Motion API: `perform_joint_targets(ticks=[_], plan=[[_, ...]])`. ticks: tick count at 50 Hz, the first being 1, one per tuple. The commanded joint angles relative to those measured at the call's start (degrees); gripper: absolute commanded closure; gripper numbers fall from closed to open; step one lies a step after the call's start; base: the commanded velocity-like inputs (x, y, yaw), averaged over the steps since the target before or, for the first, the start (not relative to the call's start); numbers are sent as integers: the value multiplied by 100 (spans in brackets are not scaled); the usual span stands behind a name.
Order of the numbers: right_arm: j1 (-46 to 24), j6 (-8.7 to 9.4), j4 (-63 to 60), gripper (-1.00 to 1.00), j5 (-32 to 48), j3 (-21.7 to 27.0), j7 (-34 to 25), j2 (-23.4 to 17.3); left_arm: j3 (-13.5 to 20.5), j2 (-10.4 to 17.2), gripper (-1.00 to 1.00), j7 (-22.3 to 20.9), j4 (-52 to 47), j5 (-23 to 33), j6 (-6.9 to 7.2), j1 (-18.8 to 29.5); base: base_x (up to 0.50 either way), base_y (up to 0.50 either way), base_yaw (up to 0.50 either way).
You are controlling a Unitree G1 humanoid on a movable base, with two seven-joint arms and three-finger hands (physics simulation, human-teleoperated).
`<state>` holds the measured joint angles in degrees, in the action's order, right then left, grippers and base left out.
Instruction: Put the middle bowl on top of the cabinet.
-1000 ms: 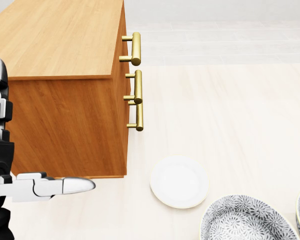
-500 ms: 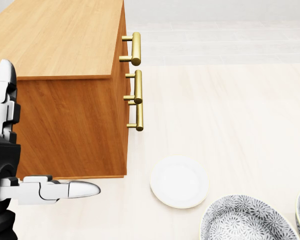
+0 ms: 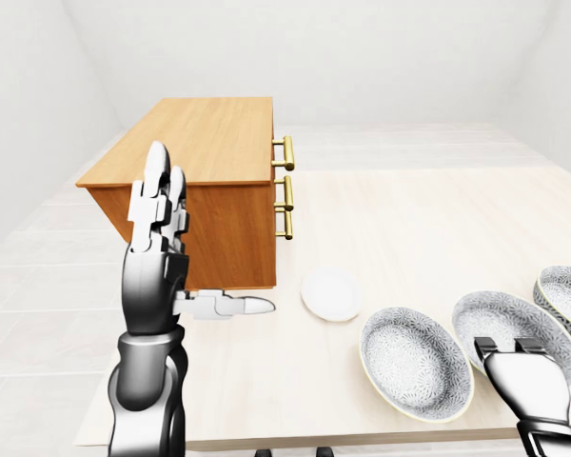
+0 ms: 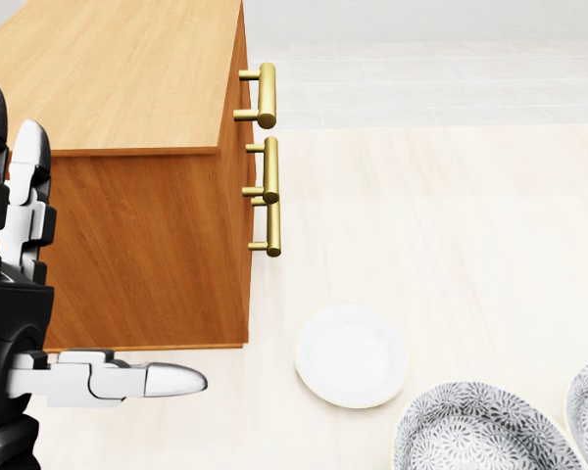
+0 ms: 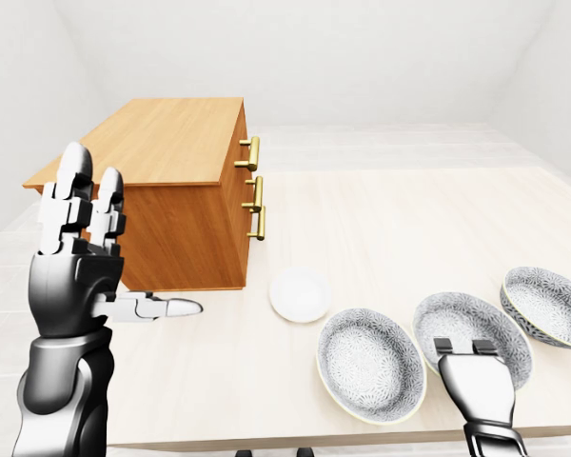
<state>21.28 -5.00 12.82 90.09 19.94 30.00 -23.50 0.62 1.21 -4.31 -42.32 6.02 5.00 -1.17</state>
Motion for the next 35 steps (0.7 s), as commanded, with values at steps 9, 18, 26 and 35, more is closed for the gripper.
perform_joint_targets(ticks=[9,18,26,35], plan=[[-52,0,674,100,-62,-132,0,31,-158,-35,-100,-101,-114,-19,0,-98,0,0,0],[12,0,622,100,-59,-62,0,18,-165,-35,-100,-126,-126,-27,0,-122,0,0,0],[376,0,-479,100,-209,281,0,171,-188,-33,-100,-138,-102,5,0,-129,0,0,0],[501,0,-1135,100,-213,1154,0,429,-159,-33,-100,-155,-109,-13,0,-142,0,0,0]])
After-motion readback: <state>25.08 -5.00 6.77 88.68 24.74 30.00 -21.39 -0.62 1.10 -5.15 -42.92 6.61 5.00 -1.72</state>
